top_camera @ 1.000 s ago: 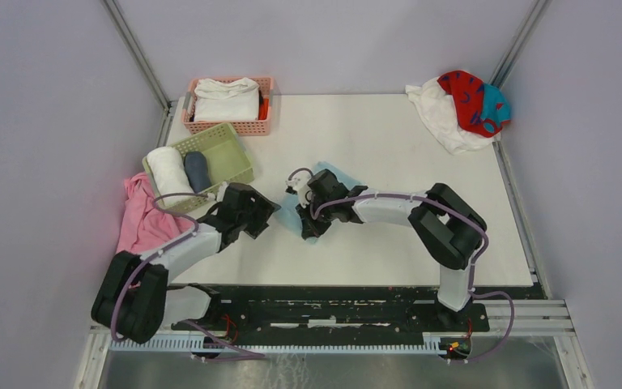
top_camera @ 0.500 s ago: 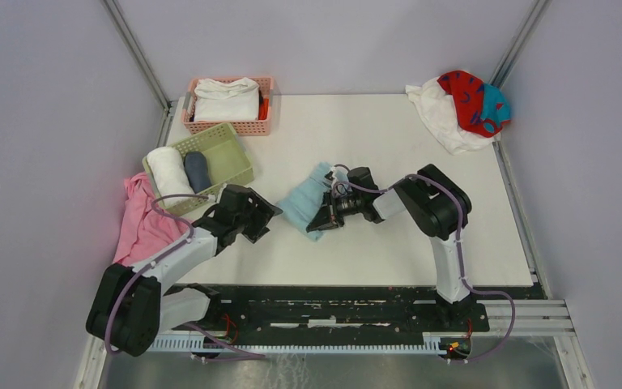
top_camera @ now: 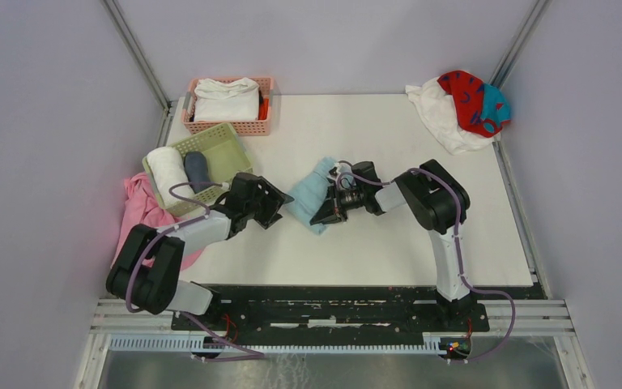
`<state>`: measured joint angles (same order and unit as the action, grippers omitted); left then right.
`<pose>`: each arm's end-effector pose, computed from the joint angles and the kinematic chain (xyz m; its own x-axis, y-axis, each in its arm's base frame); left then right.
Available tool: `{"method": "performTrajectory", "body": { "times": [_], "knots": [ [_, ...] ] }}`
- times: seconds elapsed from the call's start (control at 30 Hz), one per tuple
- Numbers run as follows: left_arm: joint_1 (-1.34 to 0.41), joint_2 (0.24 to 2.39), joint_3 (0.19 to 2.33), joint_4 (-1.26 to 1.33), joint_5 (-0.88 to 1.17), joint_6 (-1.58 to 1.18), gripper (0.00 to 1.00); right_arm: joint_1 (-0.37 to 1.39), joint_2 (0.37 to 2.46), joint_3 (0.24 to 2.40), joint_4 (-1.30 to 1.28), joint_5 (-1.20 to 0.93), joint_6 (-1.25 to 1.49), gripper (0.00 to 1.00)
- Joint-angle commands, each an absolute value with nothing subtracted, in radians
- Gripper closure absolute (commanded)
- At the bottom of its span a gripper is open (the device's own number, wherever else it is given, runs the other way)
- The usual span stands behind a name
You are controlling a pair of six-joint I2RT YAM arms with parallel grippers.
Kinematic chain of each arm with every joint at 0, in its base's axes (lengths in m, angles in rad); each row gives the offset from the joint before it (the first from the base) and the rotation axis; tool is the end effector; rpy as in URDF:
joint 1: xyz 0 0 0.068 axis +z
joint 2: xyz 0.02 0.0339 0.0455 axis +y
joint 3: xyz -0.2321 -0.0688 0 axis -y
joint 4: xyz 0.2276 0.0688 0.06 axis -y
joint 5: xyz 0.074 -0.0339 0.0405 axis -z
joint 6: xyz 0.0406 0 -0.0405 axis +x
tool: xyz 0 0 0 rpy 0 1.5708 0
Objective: Roll the towels
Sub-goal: Roll the towel at the center of the board.
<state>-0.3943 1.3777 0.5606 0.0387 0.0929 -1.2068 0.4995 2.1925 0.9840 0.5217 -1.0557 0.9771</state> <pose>0.2353 -0.1020 0.1360 -0.6452 -0.7393 -0.1926 -0.4479 0.5703 -0.6886 0.3032 0.2057 0.0510 -0.9966 -0.0786 0.0248 -0.0011 0.3133 0.9496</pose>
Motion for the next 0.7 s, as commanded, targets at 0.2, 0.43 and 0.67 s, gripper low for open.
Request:
{"method": "performTrajectory", "body": {
  "times": [0.2,0.43,0.67],
  "knots": [
    [-0.392,1.591,0.726,0.011,0.029,-1.167,0.37,0.493,2.208,0.994,0.282,-0.989,0.859,0.95],
    [-0.391,1.681,0.782,-0.134,-0.028,-1.096,0.67,0.492,2.155,0.964,0.303,-1.016,0.893,0.95],
    [-0.387,1.605,0.716,-0.216,-0.021,-1.046,0.84,0.493,2.126,0.963,0.263,-1.028,0.906,0.94]
  ]
}}
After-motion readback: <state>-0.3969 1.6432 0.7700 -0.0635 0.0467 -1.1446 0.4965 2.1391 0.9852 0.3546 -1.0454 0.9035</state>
